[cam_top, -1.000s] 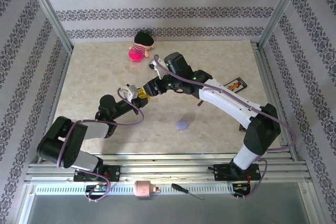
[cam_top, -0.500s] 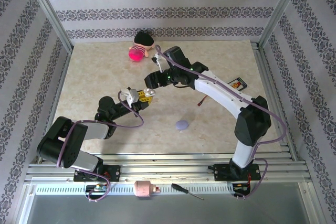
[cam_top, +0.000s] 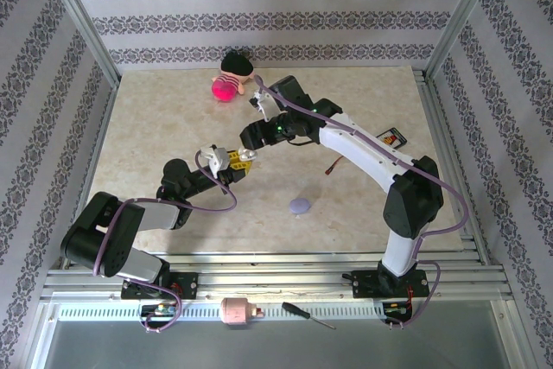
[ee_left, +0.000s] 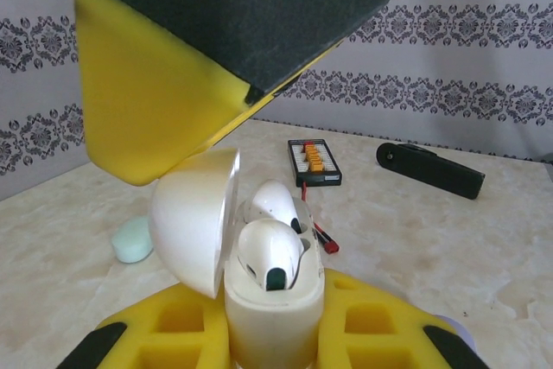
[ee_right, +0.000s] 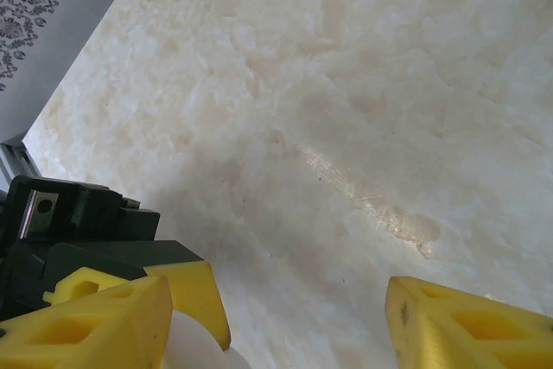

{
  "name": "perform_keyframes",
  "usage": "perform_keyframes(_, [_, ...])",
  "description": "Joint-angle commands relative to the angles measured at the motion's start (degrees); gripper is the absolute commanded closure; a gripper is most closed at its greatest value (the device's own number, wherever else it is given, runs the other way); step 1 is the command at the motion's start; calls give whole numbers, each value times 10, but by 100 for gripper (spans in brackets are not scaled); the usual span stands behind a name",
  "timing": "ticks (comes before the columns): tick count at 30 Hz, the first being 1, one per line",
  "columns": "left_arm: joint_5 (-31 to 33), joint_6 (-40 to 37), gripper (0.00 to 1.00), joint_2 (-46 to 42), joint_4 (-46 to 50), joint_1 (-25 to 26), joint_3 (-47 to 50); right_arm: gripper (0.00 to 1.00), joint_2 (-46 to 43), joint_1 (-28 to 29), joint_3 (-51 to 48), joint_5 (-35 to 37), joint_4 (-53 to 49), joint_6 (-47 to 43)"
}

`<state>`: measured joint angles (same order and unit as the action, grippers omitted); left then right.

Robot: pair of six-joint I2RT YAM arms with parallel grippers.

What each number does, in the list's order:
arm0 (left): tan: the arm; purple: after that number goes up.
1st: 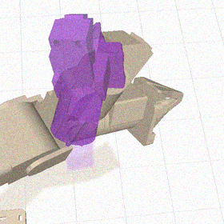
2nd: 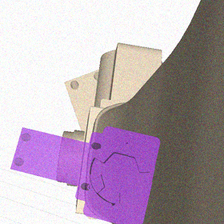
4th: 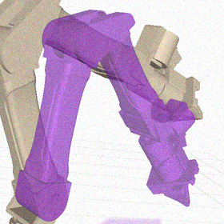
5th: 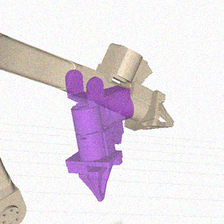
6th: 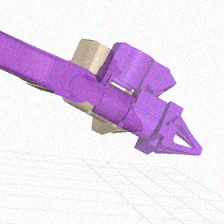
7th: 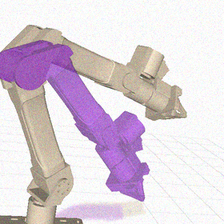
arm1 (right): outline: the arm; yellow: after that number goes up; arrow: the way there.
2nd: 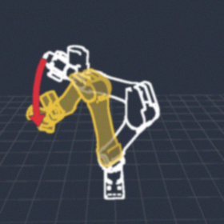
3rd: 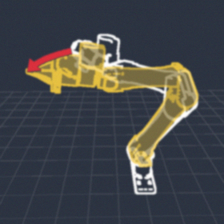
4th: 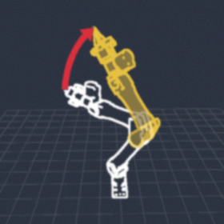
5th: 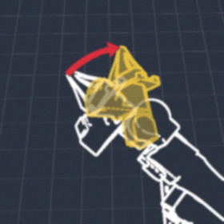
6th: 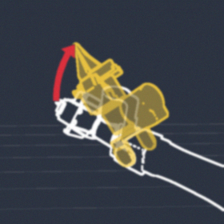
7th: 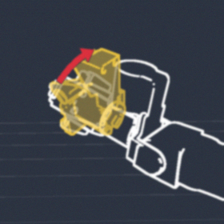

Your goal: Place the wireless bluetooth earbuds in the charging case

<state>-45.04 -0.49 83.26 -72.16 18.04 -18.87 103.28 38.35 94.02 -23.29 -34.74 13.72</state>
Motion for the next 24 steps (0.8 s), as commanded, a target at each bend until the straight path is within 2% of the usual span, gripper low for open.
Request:
perform_keyframes(1, [12,0,92,-10,-19,5,-10,35,-11,-1,0,-16,-61,-27])
perform_keyframes(9, [5,1,92,-10,-5,4,-13,35,-44,-4,-23,-18,-46,-49])
perform_keyframes(12, [-20,-1,92,-15,10,4,-15,35,-78,-4,-43,-38,-20,-99])
perform_keyframes(17, [-66,-8,91,-33,54,4,-18,32,-150,-5,-109,-73,14,-256])
perform_keyframes(18, [-76,-9,92,-37,61,4,-18,31,-160,-4,-117,-78,14,-275])
perform_keyframes(22, [-107,-5,91,-53,76,4,-15,31,-200,-3,-157,-131,-5,-444])
perform_keyframes(24, [-117,-5,91,-61,87,5,-14,32,-206,-4,-159,-140,-12,-483])
